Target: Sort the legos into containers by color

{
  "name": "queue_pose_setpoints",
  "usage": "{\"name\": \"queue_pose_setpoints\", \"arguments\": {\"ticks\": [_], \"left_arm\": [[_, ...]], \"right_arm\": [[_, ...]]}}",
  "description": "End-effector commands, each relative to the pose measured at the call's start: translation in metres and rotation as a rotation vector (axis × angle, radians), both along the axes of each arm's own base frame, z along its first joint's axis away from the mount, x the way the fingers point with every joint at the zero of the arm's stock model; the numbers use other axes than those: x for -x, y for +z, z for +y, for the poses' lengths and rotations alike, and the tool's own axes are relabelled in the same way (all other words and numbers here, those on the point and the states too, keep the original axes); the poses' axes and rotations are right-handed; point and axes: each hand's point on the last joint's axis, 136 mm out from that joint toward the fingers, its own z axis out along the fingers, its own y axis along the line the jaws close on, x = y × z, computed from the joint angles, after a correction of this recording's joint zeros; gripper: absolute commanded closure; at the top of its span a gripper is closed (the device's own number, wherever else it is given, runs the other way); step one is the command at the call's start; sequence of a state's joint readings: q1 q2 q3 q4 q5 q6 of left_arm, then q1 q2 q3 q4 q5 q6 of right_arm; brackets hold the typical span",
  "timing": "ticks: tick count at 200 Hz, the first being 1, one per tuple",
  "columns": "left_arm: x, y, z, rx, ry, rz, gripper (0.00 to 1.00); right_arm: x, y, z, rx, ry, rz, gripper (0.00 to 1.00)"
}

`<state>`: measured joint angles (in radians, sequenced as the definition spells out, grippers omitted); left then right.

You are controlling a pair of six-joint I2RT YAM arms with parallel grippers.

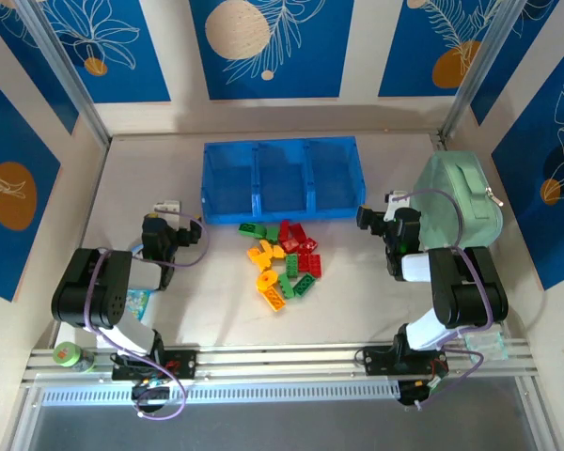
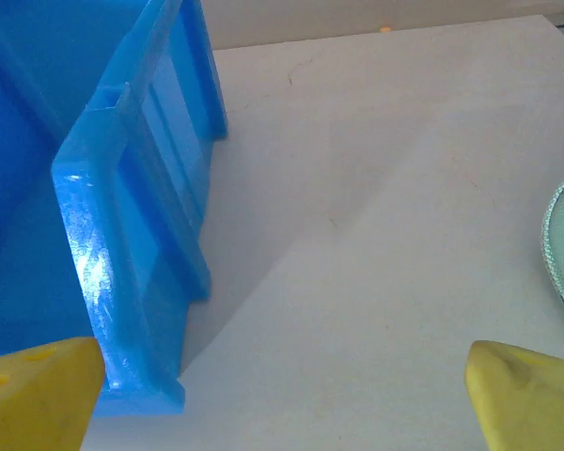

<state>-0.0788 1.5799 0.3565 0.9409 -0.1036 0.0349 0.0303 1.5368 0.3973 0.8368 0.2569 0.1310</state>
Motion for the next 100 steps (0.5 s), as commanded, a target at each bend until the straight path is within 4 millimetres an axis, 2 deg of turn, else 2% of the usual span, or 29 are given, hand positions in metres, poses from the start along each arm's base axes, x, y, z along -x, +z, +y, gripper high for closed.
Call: {"name": "queue_pose_setpoints", "arguments": {"ticks": [1,100], "left_arm": [[-0.0051,0.0121,-0.0017,-0.001,-0.017,-0.034,0.00],[-0.0051,0.0121,-0.0015,-0.001,-0.016,-0.034,0.00]], "right_arm": [[-0.0010,0.0078,0.0004,-0.009,0.008,-0.025,0.01],[-0.0010,0.0077,0.0006,-0.008,0.007,-0.025,0.01]]}}
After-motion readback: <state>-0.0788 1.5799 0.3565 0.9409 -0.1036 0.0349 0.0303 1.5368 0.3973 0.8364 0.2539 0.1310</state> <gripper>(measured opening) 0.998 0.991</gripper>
